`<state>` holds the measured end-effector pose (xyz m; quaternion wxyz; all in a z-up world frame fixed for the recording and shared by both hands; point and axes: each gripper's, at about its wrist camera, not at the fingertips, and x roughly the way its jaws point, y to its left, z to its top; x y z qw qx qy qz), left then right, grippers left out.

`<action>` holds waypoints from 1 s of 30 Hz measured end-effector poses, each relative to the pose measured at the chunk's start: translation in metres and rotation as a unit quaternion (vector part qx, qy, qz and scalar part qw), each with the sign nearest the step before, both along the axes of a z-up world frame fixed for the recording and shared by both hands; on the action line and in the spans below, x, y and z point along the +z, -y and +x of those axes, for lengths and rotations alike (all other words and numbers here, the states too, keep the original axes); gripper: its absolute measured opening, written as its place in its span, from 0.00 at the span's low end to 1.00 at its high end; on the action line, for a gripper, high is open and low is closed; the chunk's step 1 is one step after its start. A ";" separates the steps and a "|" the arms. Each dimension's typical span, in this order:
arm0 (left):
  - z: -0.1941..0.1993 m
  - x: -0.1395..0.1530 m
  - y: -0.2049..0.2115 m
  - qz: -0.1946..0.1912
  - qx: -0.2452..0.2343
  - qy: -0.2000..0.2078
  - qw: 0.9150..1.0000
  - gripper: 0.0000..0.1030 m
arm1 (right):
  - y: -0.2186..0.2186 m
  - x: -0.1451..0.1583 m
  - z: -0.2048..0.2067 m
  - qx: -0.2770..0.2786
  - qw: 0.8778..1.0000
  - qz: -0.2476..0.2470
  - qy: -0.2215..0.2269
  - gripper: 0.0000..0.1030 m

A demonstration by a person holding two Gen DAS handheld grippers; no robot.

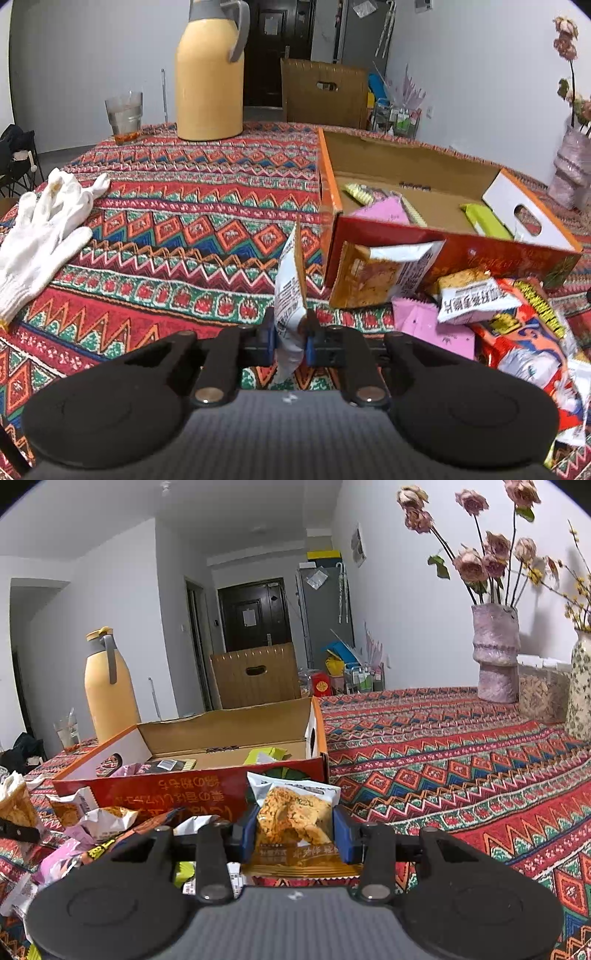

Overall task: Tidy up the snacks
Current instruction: 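Carry the cracker packet and white wrapper into the box and open both tools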

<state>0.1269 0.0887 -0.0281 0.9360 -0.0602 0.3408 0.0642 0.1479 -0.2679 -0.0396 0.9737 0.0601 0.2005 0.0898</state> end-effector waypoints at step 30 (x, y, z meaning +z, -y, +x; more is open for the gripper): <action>0.085 0.089 0.070 0.013 -0.030 0.117 0.993 0.15 | -0.067 0.077 0.093 0.055 0.997 -0.033 0.050 0.40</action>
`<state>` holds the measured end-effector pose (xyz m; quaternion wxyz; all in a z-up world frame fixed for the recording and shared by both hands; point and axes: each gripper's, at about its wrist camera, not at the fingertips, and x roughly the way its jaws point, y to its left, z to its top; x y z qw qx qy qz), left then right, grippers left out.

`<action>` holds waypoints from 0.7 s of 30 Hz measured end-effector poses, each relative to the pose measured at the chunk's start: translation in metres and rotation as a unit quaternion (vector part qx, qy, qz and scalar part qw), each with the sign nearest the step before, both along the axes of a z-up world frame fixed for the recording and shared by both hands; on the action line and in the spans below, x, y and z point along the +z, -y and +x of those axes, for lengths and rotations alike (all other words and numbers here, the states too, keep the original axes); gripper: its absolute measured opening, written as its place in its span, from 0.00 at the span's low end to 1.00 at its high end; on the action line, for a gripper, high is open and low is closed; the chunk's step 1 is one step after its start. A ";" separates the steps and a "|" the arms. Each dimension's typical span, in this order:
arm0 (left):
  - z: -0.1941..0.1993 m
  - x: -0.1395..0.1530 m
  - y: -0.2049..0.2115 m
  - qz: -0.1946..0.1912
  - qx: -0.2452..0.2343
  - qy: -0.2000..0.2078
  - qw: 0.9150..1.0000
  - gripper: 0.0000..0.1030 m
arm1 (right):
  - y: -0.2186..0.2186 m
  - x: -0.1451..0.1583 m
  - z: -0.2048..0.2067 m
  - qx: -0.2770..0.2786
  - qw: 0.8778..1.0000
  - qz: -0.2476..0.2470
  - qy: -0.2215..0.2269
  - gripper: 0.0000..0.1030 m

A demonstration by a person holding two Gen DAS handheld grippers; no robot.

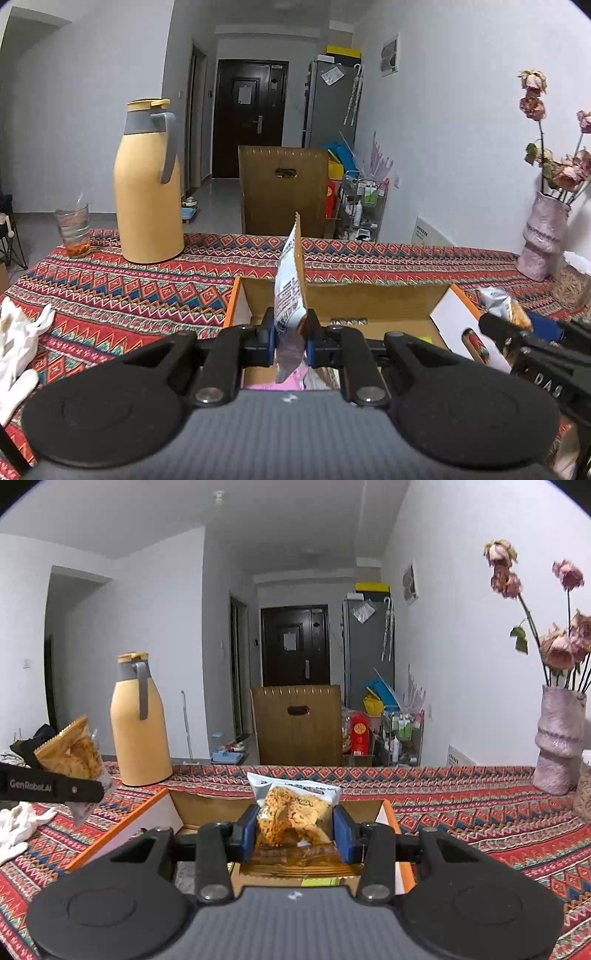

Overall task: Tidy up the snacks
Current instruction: 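Carry the cracker packet and white wrapper into the box and open both tools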

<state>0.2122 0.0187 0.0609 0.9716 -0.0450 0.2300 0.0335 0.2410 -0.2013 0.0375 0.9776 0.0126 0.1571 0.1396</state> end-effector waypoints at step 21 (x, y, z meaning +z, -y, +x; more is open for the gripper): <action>0.032 -0.040 -0.007 -0.009 0.009 -0.029 1.000 0.39 | -0.007 -0.038 0.027 -0.005 0.999 0.000 -0.047 0.49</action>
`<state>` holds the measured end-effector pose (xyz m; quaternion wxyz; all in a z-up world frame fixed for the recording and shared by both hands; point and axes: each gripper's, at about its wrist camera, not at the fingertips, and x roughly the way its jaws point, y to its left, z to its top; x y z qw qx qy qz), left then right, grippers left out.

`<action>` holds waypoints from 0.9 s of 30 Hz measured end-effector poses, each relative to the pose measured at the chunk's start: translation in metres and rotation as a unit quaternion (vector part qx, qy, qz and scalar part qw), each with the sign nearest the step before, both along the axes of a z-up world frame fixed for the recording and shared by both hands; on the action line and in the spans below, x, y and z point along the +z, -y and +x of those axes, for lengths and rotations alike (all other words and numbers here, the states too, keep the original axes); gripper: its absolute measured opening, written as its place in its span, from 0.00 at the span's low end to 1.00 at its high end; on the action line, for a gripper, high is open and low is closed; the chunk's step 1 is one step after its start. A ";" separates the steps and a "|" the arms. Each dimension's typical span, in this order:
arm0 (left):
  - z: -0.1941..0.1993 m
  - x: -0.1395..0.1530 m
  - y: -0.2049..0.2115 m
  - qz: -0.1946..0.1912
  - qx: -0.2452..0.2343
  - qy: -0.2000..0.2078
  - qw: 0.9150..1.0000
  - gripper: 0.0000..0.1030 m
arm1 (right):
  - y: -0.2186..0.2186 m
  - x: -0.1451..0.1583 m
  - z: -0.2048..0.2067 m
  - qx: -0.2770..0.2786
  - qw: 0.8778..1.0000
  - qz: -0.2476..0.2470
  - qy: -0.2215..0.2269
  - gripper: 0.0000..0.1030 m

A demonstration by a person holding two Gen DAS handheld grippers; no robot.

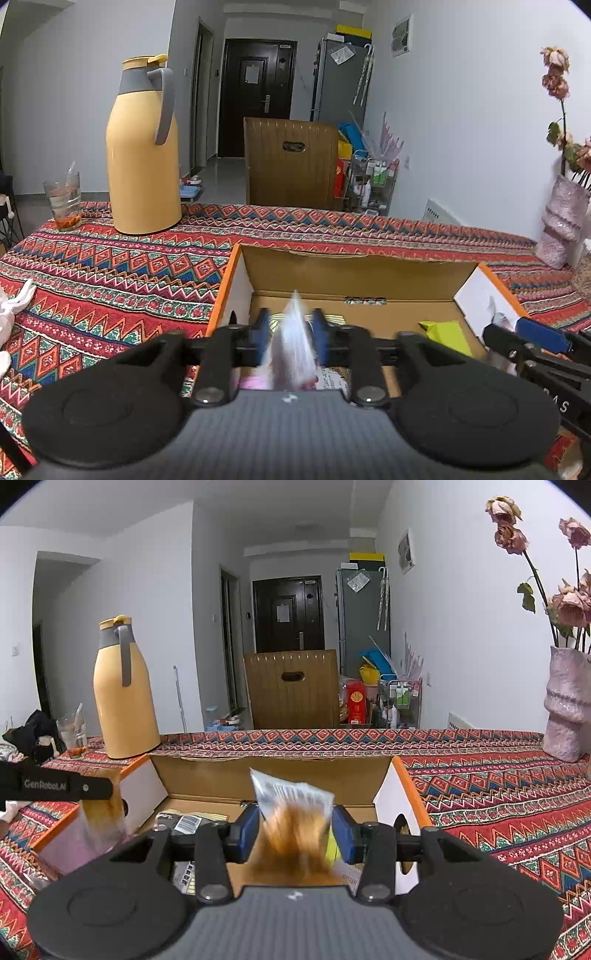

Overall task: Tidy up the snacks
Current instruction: 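Carry the cracker packet and white wrapper into the box and open both tools, then move both tools back over the snack pile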

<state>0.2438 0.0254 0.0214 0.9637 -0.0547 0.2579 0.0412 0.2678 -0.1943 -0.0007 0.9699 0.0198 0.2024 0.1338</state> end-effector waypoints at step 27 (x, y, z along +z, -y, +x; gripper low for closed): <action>-0.034 0.029 0.005 0.003 0.029 0.062 0.998 1.00 | 0.010 0.021 -0.017 -0.022 0.999 0.021 0.039 1.00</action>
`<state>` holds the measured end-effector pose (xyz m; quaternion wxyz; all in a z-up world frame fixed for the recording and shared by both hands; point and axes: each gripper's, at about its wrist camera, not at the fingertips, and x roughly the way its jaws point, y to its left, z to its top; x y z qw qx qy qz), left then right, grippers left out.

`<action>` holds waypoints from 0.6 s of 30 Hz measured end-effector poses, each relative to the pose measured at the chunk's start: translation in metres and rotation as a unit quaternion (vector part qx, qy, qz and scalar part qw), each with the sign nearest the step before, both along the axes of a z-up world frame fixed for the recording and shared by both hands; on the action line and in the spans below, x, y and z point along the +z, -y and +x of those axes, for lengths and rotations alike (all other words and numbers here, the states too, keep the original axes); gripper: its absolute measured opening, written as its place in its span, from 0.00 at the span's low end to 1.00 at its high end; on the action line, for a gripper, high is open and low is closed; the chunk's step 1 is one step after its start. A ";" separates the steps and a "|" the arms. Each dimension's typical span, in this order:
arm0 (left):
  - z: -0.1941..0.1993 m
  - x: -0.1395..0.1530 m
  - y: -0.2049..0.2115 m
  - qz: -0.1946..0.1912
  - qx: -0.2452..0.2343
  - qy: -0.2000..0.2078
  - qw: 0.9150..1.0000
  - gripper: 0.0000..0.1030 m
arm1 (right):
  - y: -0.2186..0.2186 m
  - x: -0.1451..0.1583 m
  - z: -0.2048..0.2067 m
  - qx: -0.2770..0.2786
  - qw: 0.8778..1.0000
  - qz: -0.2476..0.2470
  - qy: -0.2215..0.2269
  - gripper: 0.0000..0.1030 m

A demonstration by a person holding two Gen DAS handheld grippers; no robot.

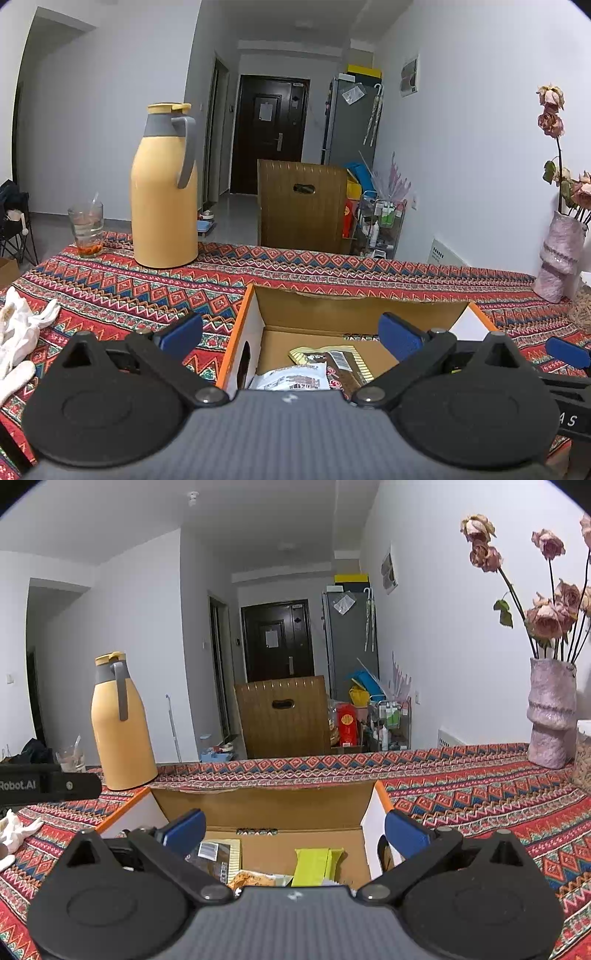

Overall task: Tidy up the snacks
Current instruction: 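Move both tools back over the snack pile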

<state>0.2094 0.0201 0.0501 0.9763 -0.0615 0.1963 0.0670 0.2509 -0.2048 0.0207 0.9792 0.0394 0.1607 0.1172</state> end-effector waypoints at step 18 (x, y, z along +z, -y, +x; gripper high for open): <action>-0.061 0.005 -0.015 0.010 -0.004 -0.020 1.000 1.00 | 0.004 0.013 -0.067 0.004 1.000 -0.016 0.004 1.00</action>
